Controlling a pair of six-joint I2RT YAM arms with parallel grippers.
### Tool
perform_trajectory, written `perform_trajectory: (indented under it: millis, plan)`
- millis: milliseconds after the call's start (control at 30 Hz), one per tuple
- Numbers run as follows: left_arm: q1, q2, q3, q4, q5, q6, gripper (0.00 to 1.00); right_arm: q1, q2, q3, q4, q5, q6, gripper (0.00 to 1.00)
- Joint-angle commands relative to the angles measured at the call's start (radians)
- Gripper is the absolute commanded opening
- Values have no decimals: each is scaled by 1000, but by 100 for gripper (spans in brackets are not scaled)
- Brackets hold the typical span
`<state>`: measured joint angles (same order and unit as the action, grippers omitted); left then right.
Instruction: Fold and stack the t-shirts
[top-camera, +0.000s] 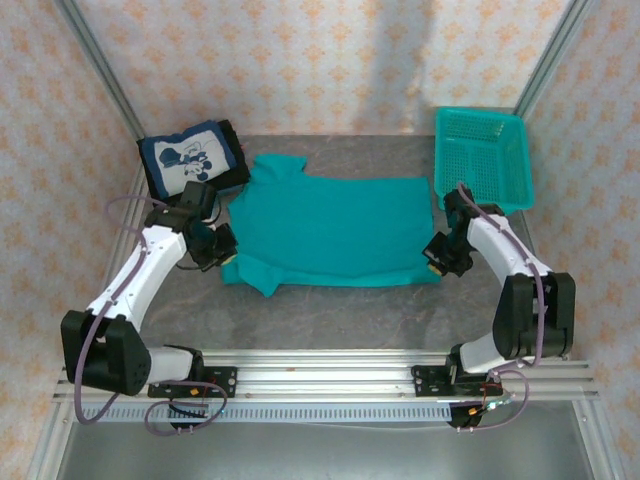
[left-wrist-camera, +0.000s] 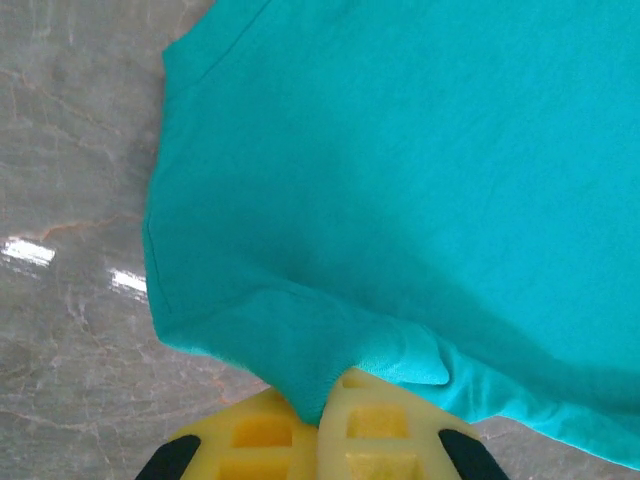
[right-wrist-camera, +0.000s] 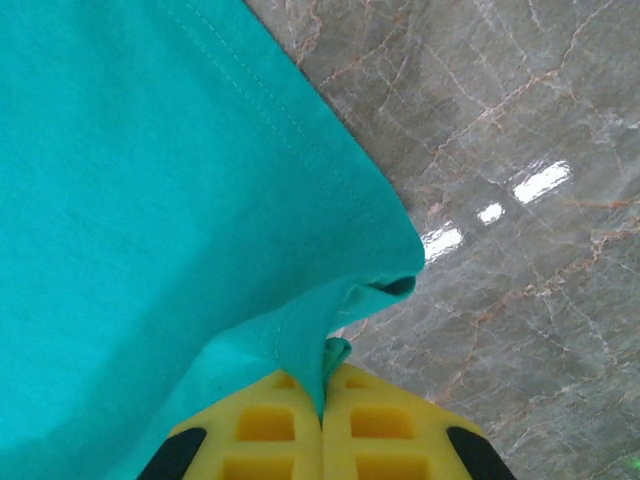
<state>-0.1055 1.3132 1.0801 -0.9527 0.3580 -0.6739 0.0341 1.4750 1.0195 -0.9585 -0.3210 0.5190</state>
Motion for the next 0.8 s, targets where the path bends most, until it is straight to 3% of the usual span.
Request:
perform_trajectory:
  millis: [0, 767]
  plan:
    - [16, 26, 46, -3, -44, 48, 0, 3, 28, 33, 12, 40, -23, 0]
    - [49, 227, 170, 34, -76, 121, 0, -31, 187, 112, 65, 74, -57, 0]
